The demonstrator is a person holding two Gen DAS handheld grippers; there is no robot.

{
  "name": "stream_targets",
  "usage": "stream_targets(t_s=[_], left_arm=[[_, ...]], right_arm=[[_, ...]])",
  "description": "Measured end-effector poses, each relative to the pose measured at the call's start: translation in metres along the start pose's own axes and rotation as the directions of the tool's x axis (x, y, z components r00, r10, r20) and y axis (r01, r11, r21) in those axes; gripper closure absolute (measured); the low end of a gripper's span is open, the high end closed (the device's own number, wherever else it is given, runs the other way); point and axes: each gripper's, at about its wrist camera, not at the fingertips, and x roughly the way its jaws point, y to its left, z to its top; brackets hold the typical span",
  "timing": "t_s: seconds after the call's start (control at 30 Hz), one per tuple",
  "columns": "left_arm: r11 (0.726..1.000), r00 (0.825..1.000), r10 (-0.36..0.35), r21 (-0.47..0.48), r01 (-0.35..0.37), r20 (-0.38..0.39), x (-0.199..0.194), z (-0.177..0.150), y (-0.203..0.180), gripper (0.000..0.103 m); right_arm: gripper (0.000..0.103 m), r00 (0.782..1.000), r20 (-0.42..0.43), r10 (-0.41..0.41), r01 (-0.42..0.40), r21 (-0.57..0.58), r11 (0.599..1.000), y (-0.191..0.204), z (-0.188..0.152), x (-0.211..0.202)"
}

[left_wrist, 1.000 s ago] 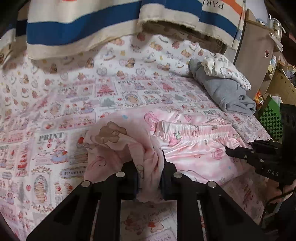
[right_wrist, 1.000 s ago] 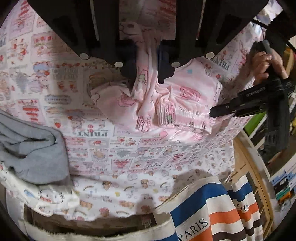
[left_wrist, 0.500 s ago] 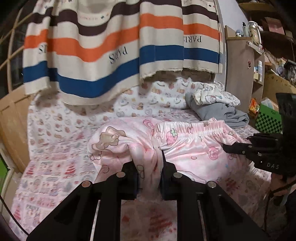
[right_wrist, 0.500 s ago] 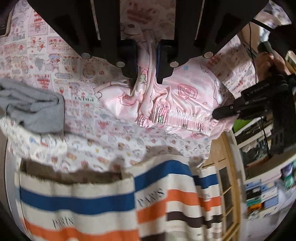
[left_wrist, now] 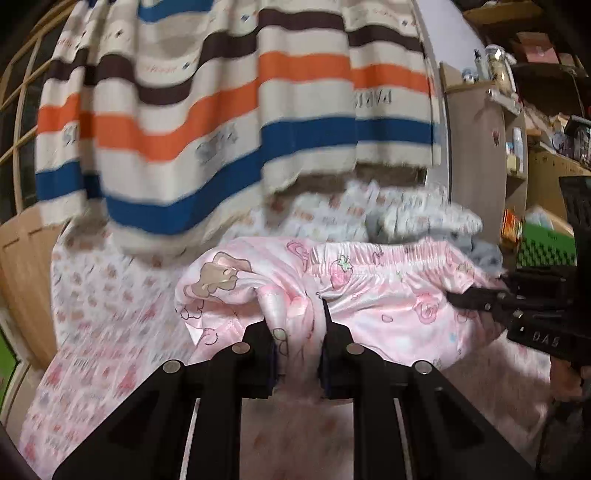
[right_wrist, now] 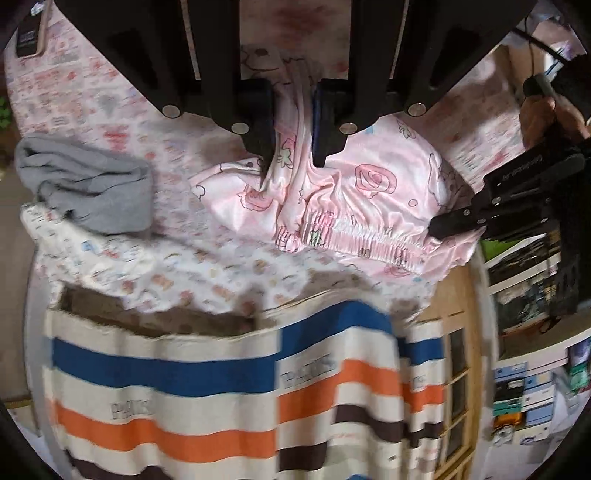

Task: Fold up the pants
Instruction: 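Lift the folded pink pants with both tools and carry them onto the Hello Kitty garment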

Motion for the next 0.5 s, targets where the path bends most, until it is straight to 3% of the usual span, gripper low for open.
stream_targets(t_s=[0.07,0.13,0.2,0.33,0.5], left_arm=[[1.0,0.999,-0.005,0.024,0.005,0.033,0.024,0.017,-0.012,0.086],[0.999,0.998,-0.051,-0.01,0.051,0.035,0.051,0.041,-0.023,0.086],[0.994,0.994,-0.093,-0.048,0.096,0.056,0.079,0.066,-0.038,0.086],[0.987,0.985,-0.125,-0.083,0.136,0.119,0.13,0.115,-0.075,0.087],[0.975,0.977,-0.17,-0.123,0.185,0.126,0.187,0.157,-0.113,0.086]], right_arm=[[0.087,0.998,0.006,-0.062,0.062,0.039,0.997,-0.026,0.013,0.004],[0.087,0.991,0.029,-0.128,0.126,0.076,0.989,-0.058,0.032,0.005],[0.087,0.973,0.074,-0.22,0.213,0.092,0.973,-0.087,0.05,0.002],[0.087,0.943,0.11,-0.314,0.301,0.12,0.946,-0.146,0.086,0.006],[0.087,0.903,0.146,-0.404,0.391,0.109,0.914,-0.217,0.123,0.012]])
